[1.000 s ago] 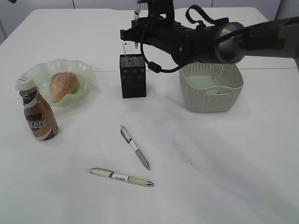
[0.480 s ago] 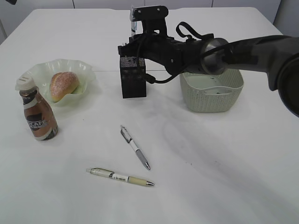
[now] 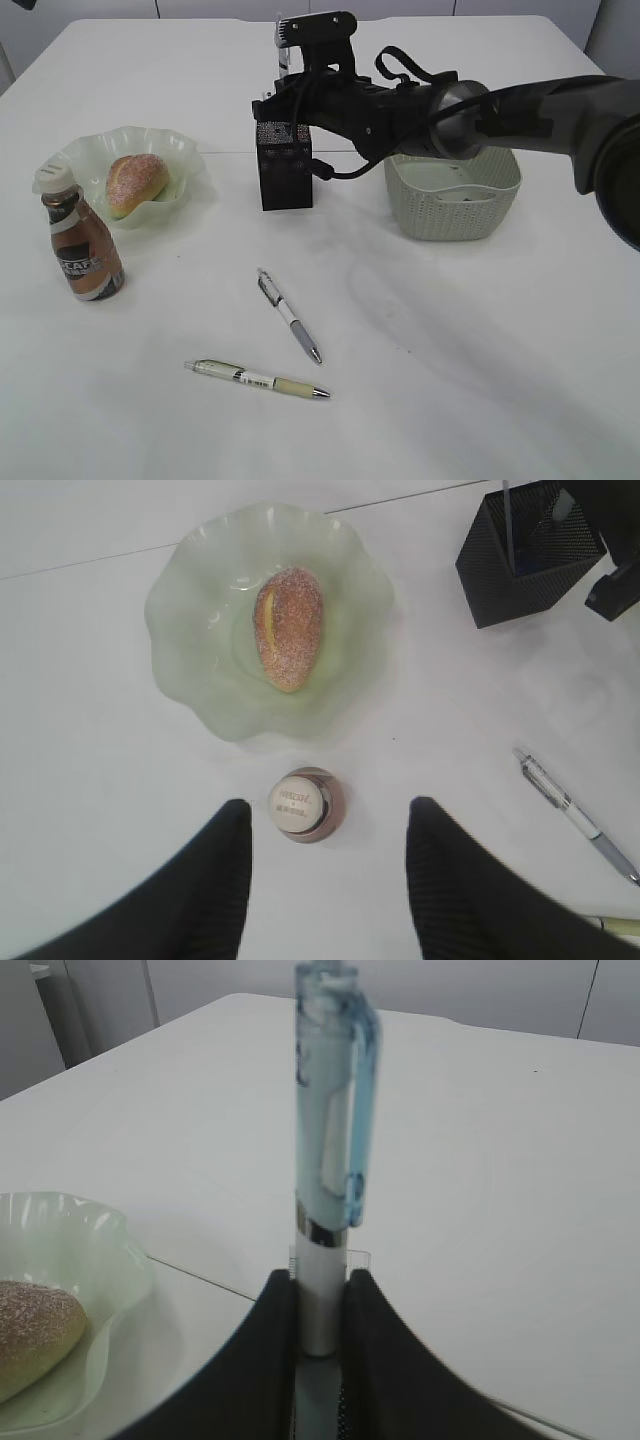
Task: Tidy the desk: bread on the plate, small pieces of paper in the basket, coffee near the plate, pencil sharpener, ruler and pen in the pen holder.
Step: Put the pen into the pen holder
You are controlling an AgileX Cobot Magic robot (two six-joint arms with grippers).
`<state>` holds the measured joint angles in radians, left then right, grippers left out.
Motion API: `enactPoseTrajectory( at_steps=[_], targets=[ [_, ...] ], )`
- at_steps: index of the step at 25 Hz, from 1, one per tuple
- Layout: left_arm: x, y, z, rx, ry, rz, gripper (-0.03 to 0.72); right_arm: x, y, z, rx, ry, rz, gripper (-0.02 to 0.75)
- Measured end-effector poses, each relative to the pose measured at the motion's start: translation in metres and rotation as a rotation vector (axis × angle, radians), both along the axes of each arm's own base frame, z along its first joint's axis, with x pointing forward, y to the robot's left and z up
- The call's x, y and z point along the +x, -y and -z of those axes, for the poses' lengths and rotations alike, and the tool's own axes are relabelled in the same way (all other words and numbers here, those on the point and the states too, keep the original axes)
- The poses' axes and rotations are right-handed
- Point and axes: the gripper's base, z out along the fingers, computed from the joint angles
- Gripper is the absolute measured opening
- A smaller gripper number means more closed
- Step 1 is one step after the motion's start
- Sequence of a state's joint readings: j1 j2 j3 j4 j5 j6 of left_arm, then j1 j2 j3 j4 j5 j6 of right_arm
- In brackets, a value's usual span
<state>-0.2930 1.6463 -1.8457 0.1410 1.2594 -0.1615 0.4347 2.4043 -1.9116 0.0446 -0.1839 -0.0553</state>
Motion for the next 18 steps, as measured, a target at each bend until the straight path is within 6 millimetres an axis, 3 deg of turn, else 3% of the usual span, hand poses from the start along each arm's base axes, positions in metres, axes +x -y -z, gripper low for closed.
enactPoseTrajectory(
  at_steps=[10, 18],
  targets=[
    [0.0, -0.0001, 0.0, 0.002, 0.0, 0.0, 0.37, 0.0002, 0.0009, 0.0008, -0.002, -0.009, 0.002, 0.206],
    [0.0002, -0.0001, -0.0001, 0.001, 0.002, 0.0, 0.37, -0.0005, 0.0012, 0.0039, -0.013, -0.043, 0.002, 0.22]
  ],
)
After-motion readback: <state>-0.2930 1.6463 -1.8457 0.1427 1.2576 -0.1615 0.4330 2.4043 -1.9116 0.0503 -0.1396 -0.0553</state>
